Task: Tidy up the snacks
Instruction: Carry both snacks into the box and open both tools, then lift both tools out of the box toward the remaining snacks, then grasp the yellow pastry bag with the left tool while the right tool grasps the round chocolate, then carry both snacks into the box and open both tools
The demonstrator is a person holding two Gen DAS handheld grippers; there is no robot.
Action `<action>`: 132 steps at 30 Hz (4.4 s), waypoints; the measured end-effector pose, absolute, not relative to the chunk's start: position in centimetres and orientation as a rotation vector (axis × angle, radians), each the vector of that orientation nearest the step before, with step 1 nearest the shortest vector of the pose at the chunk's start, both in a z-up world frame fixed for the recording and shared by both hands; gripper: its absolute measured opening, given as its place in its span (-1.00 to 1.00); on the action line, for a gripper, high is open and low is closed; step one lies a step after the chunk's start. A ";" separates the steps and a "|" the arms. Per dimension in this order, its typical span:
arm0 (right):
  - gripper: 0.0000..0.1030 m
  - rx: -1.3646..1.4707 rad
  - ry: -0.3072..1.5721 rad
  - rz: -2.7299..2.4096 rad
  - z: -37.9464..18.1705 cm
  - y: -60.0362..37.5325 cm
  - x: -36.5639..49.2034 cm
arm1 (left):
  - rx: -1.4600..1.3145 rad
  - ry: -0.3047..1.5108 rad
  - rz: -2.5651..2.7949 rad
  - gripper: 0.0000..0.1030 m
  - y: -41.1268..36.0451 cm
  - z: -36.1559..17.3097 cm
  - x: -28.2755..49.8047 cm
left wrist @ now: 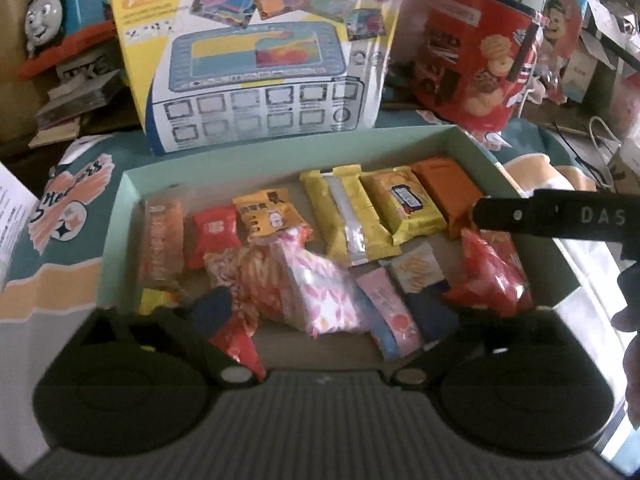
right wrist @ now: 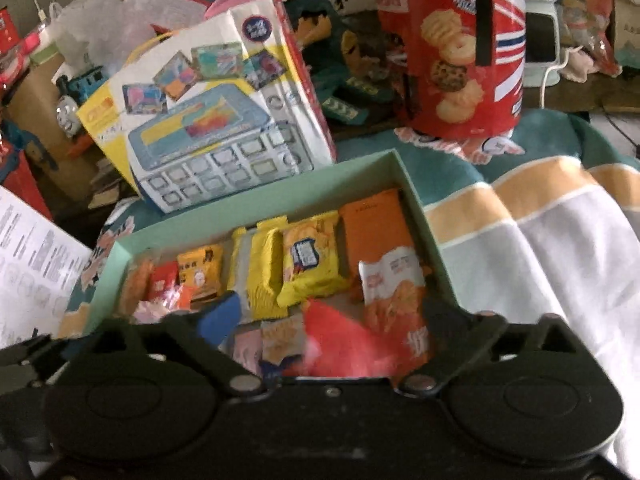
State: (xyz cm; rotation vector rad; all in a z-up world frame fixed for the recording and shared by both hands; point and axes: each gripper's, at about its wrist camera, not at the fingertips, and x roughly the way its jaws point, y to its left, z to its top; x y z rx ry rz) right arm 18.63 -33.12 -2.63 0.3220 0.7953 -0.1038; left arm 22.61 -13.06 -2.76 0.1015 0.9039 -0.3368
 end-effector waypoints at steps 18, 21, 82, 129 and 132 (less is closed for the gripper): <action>1.00 0.368 0.799 -0.119 0.0 -31.4 11.3 | 0.041 0.918 -0.311 1.00 -8.5 -1.0 17.1; 1.00 0.358 0.806 -0.101 0.1 -29.9 9.8 | 0.033 0.915 -0.299 1.00 -7.1 -0.8 15.6; -0.37 0.079 0.969 0.050 -8.1 -17.1 5.1 | -0.022 0.994 -0.147 -0.07 5.1 -6.5 11.2; 0.76 0.442 0.801 0.013 -3.0 -28.1 15.3 | 0.173 0.938 -0.349 0.96 -10.3 -3.7 21.2; 0.85 0.453 0.801 -0.009 -2.9 -28.7 14.5 | 0.156 0.945 -0.336 0.97 -9.7 -3.5 20.9</action>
